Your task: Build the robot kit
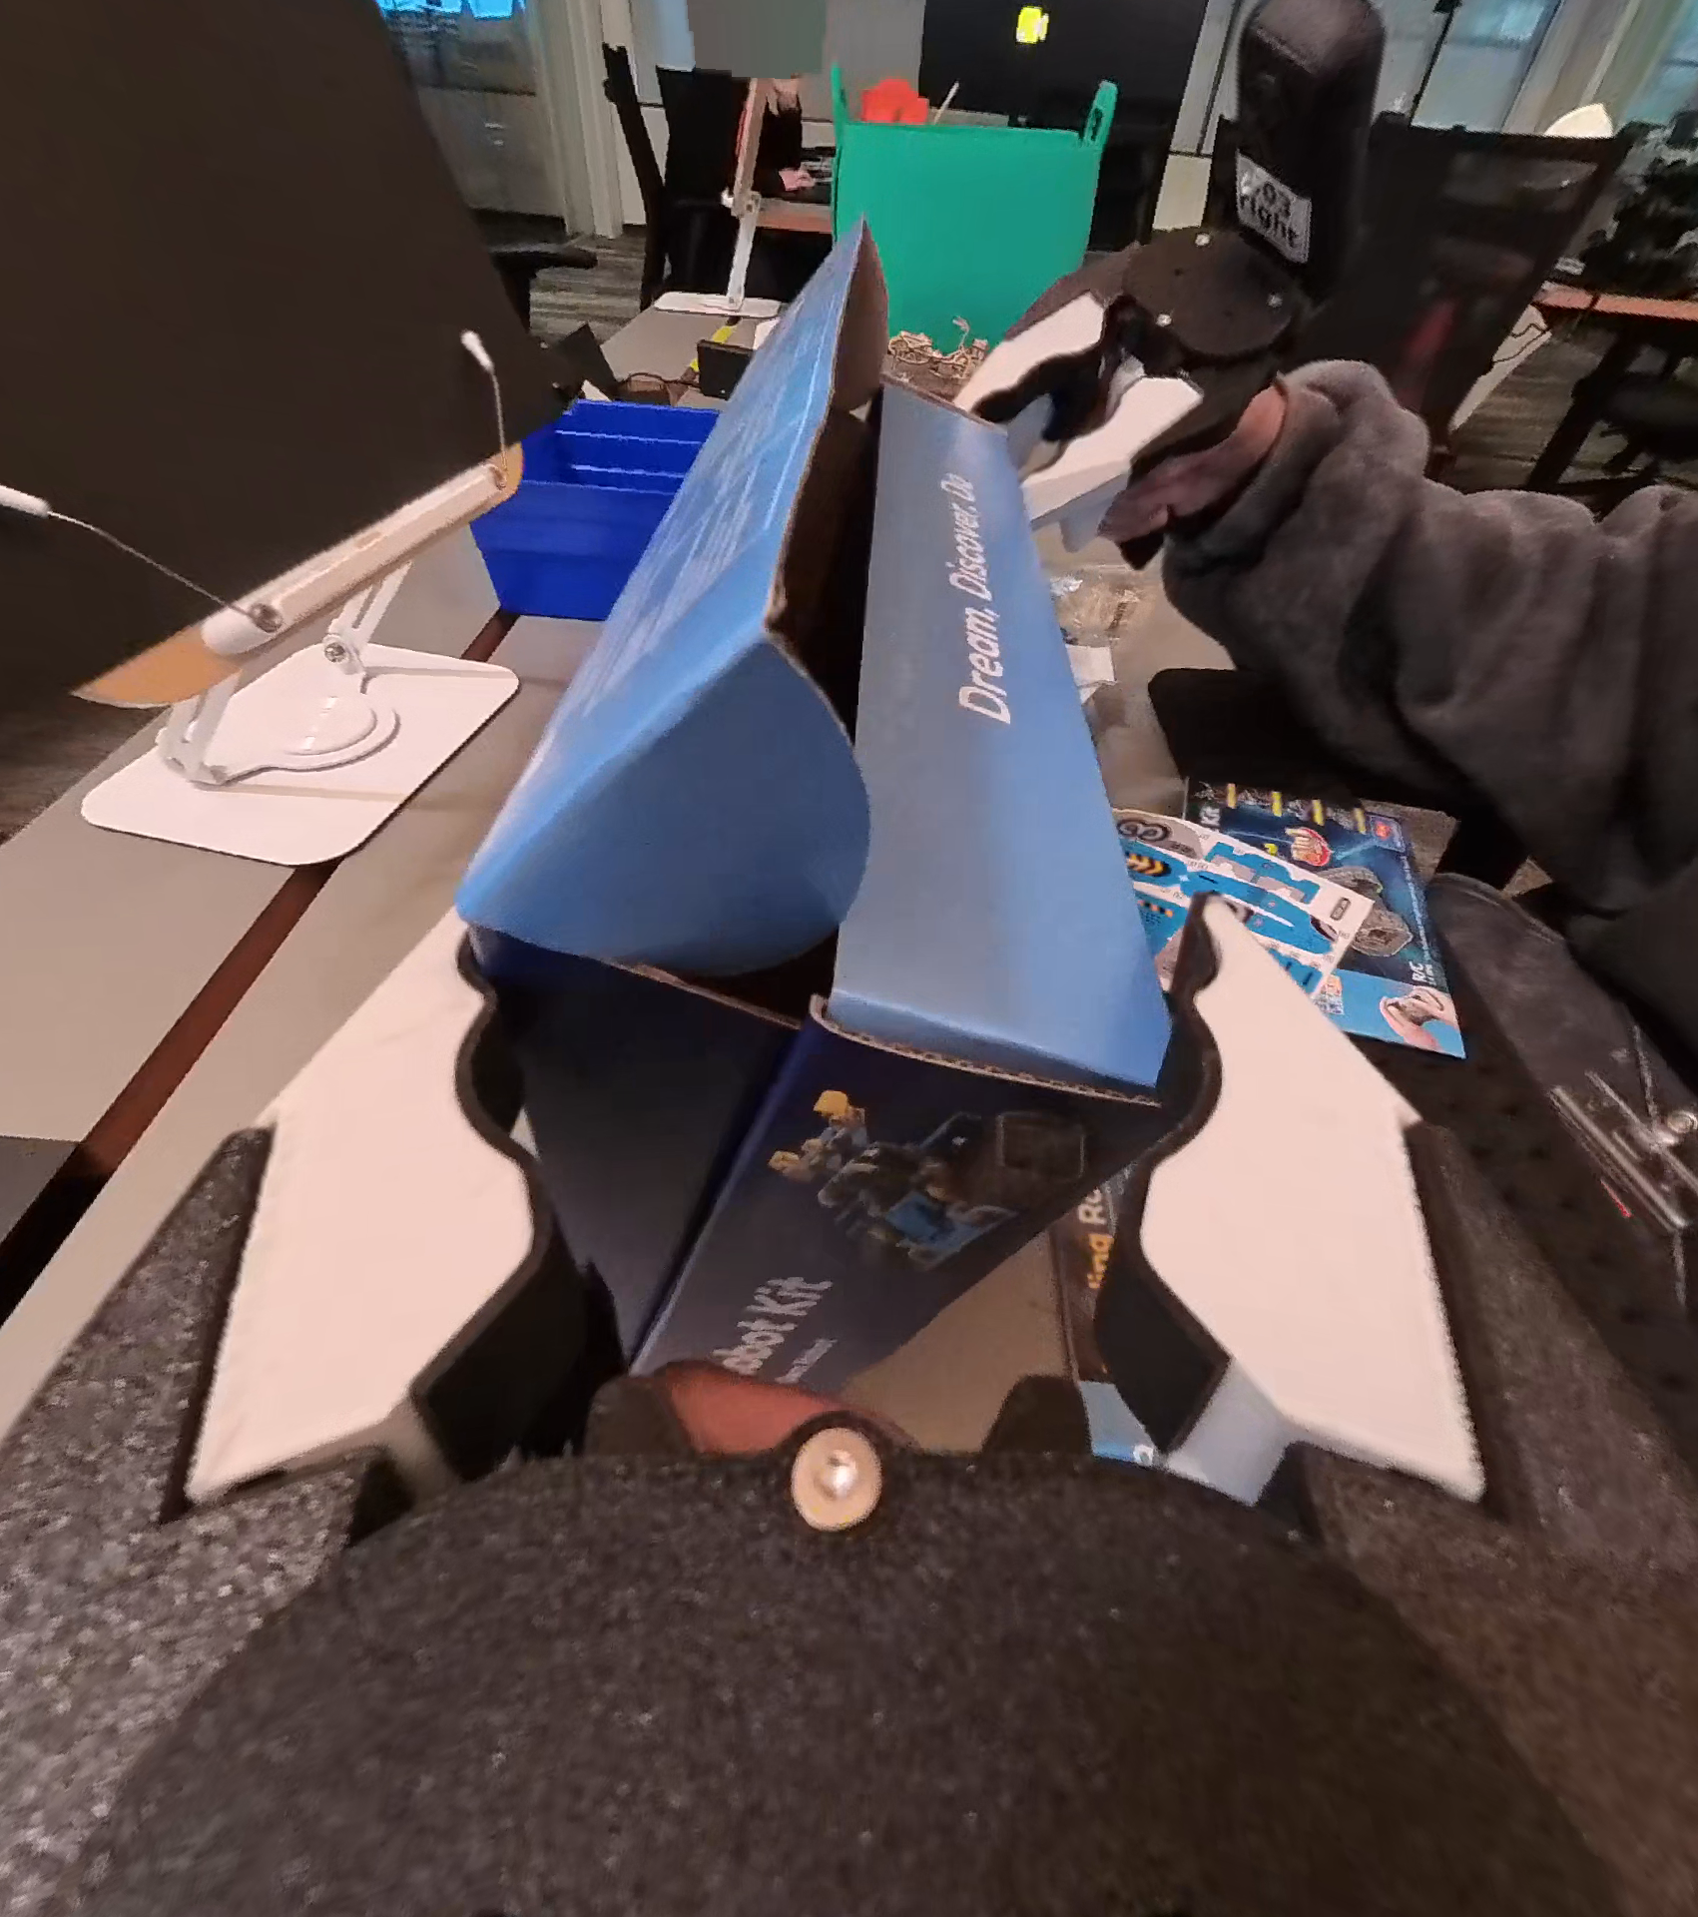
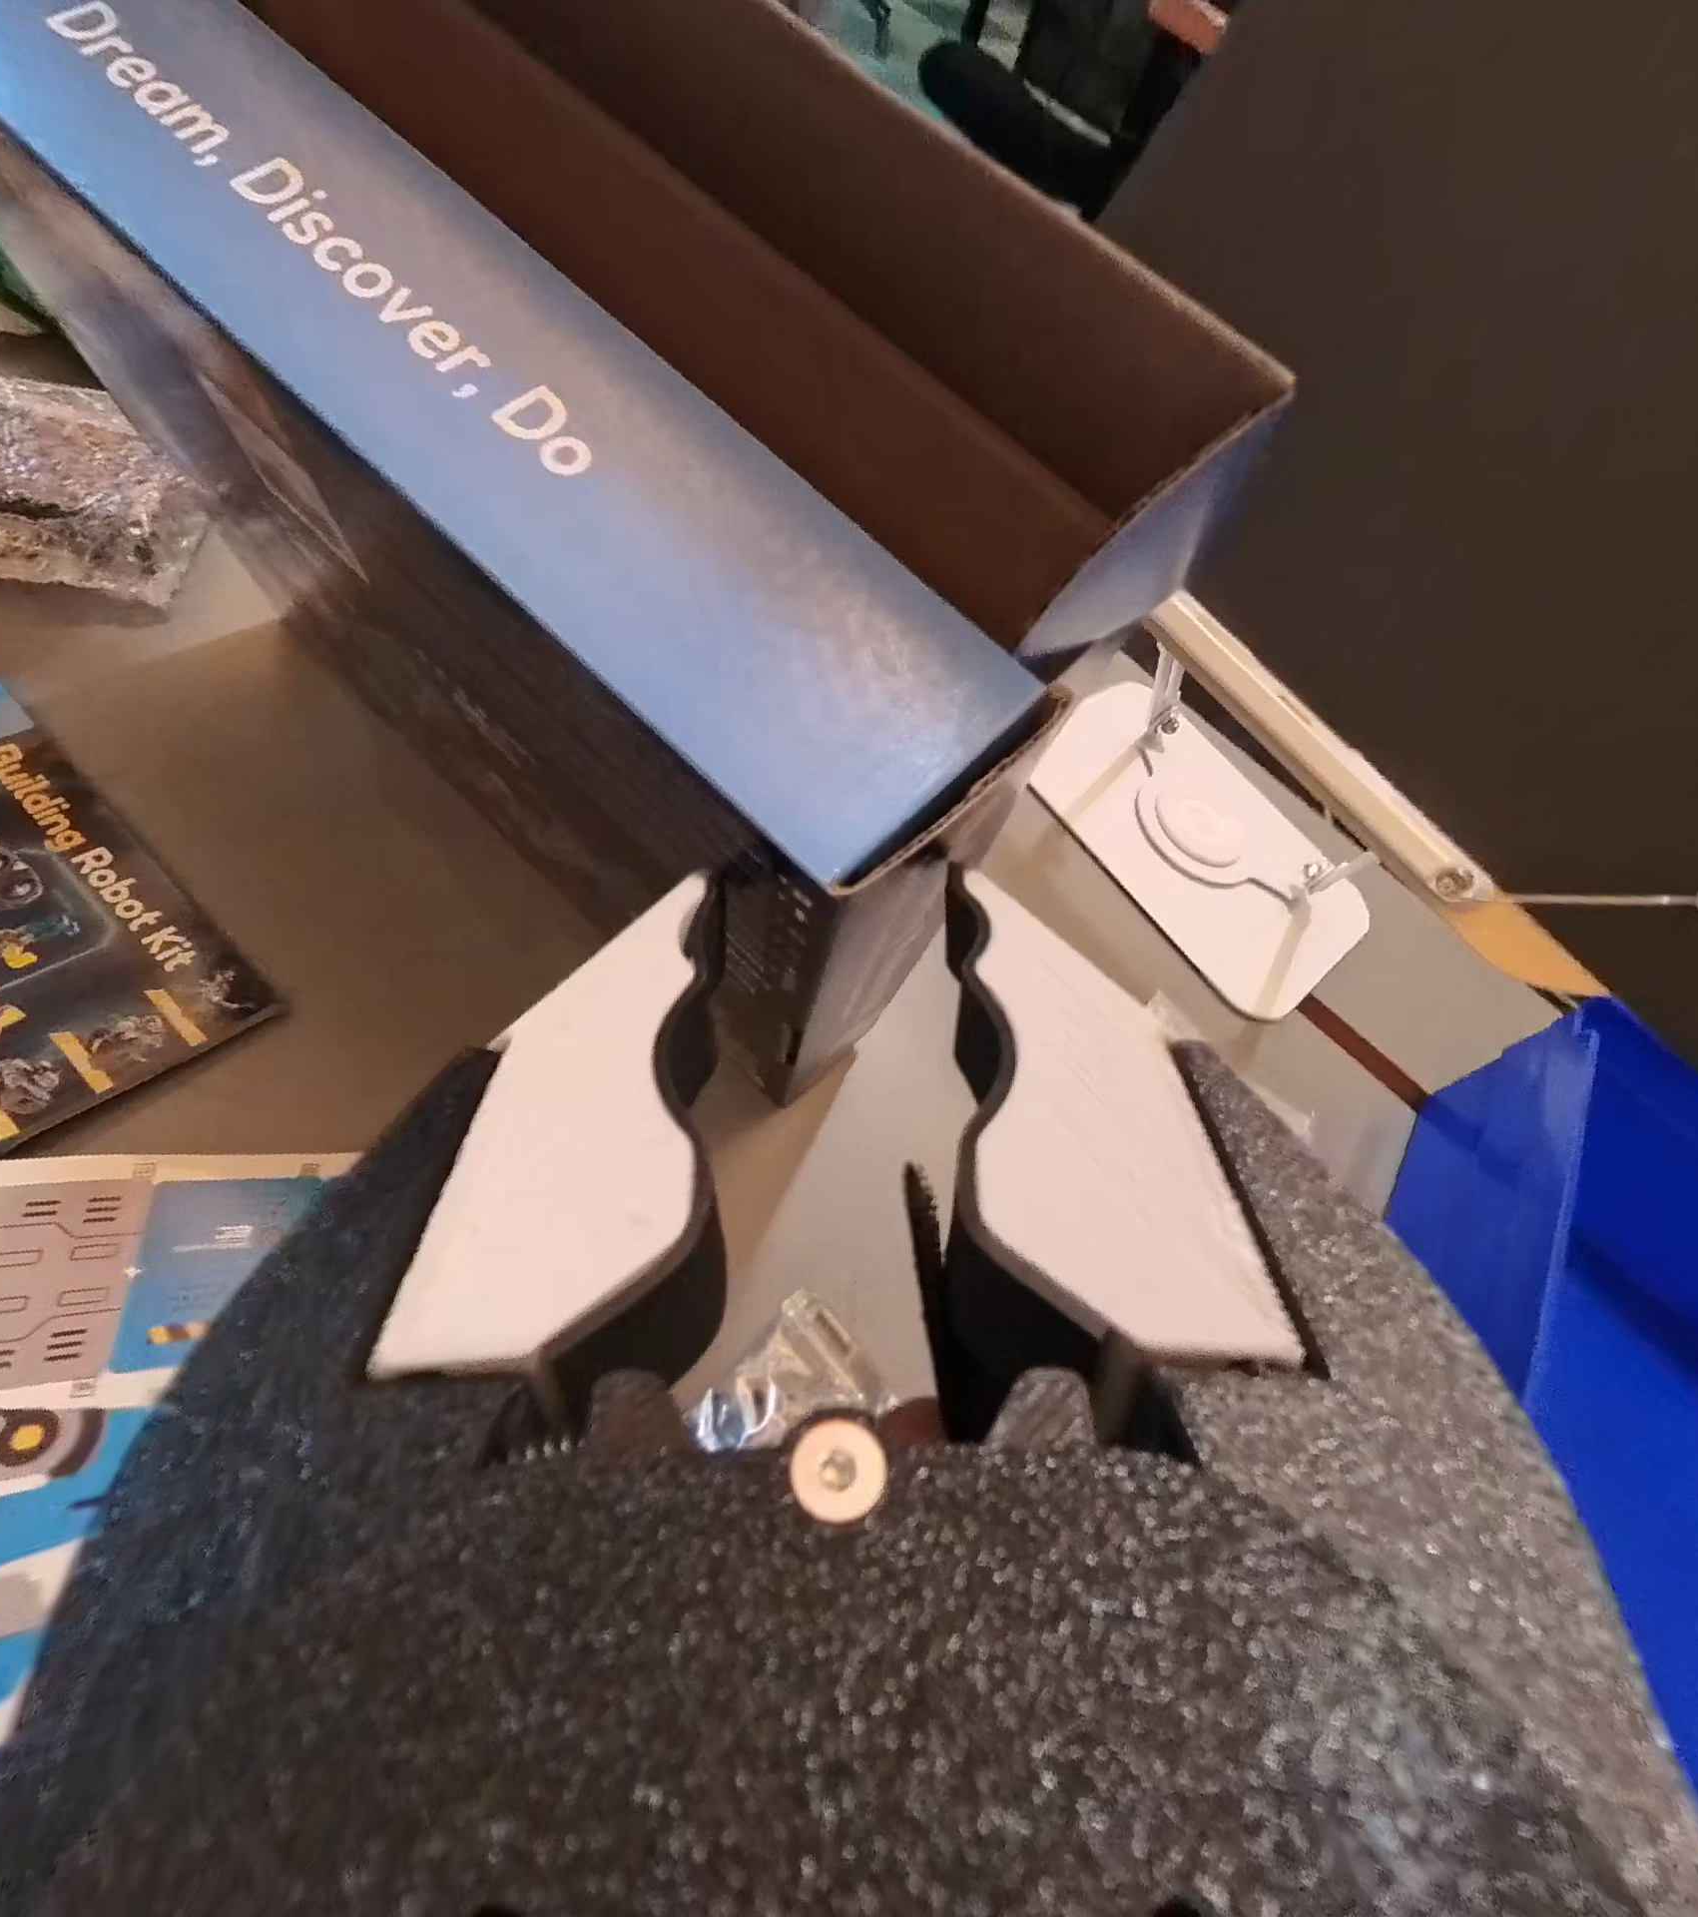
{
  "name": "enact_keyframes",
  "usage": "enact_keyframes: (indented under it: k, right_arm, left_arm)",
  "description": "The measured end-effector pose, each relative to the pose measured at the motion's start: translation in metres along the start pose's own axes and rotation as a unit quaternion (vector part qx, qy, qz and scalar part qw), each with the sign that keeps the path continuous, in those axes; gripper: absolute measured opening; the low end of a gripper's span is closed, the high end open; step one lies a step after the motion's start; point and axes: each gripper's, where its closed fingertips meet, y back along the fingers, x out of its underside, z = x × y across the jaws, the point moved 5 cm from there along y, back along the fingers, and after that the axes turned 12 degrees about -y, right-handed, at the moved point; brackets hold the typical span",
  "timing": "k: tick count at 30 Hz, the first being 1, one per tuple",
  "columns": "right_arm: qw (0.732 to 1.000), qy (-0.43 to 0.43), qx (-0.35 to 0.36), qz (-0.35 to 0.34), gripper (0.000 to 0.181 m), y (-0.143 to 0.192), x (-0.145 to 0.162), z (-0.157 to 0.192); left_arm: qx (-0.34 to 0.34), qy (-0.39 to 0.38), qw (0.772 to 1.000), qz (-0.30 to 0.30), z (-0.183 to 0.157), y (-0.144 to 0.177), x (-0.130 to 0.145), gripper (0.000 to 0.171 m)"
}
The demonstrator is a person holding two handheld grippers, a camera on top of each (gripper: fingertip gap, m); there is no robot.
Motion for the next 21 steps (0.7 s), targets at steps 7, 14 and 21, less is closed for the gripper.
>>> enact_keyframes:
  k: [7,14,21]
  right_arm:
    - [0.978,-0.069,-0.178,-0.085,0.081,-0.016,0.006,-0.043]
    - [0.921,-0.104,-0.360,-0.105,0.130,-0.056,-0.008,-0.021]
    - [0.919,-0.115,-0.352,-0.133,0.127,-0.068,-0.012,-0.031]
  left_arm:
    - [0.014,0.029,0.999,-0.030,0.008,0.002,-0.001,0.121]
    - [0.052,0.055,0.994,-0.084,0.006,0.006,-0.005,0.083]
    - [0.010,0.023,0.997,-0.078,-0.001,0.021,-0.003,0.101]
